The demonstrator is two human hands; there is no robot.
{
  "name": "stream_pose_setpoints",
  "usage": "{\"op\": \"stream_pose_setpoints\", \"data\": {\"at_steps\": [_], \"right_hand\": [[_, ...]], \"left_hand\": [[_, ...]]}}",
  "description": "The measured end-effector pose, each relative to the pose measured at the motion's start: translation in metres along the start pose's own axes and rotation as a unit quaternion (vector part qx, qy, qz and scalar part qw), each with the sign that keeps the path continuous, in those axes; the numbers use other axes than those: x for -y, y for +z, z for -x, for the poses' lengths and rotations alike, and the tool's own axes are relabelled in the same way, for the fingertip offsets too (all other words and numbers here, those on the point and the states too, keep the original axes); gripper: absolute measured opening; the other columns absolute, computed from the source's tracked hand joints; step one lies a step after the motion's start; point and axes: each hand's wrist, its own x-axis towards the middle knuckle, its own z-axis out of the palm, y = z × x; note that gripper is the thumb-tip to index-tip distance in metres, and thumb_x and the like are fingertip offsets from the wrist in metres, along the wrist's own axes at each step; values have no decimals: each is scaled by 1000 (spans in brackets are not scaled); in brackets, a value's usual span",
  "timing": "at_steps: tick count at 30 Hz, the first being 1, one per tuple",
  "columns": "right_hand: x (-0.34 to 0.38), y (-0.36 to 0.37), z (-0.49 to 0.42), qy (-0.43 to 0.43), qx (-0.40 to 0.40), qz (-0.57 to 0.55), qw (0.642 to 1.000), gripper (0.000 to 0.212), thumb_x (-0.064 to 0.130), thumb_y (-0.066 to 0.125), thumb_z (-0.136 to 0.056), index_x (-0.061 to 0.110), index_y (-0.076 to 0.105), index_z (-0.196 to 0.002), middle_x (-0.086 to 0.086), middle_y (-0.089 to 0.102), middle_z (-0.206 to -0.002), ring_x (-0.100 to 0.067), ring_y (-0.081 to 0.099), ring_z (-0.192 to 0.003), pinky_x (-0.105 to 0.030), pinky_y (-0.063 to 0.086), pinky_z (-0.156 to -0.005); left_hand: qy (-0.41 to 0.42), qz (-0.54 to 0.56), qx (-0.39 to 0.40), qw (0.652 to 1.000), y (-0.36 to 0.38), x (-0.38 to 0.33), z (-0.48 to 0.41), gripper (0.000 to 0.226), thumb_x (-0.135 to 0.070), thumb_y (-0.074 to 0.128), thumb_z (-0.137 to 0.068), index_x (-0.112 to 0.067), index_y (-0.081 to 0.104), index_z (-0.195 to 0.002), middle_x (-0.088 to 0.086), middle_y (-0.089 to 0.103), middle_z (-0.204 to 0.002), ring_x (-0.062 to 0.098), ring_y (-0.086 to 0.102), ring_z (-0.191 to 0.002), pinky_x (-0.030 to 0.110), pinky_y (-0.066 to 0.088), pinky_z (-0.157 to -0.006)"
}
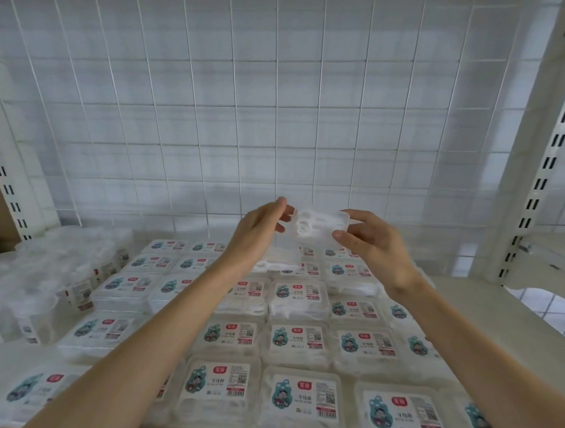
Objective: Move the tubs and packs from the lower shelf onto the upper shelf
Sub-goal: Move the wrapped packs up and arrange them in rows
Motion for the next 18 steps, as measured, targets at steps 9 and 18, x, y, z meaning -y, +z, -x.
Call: {"op": "stream_pose_setpoints", "data": {"at_steps": [9,18], "right_hand": [[-1,2,3,-45,-6,-19,999,33,4,75,-80,25,74,-106,3,72,-112,-20,71,-95,-26,55,-84],[-1,2,2,-35,25,17,999,46,-11,63,-85,25,68,-113,10,60,-131,-5,61,-114,-21,54,-84]], "left_hand": [[-40,-8,35,999,-6,-3,3,44,-54,35,-101,-23,67,-101,4,72,-77,14,61,-64,30,48,-66],[-79,144,74,984,-8,-7,7,30,-22,67,-93,-17,63,-123,11,70,-107,22,72,-80,27,56,-68]]}}
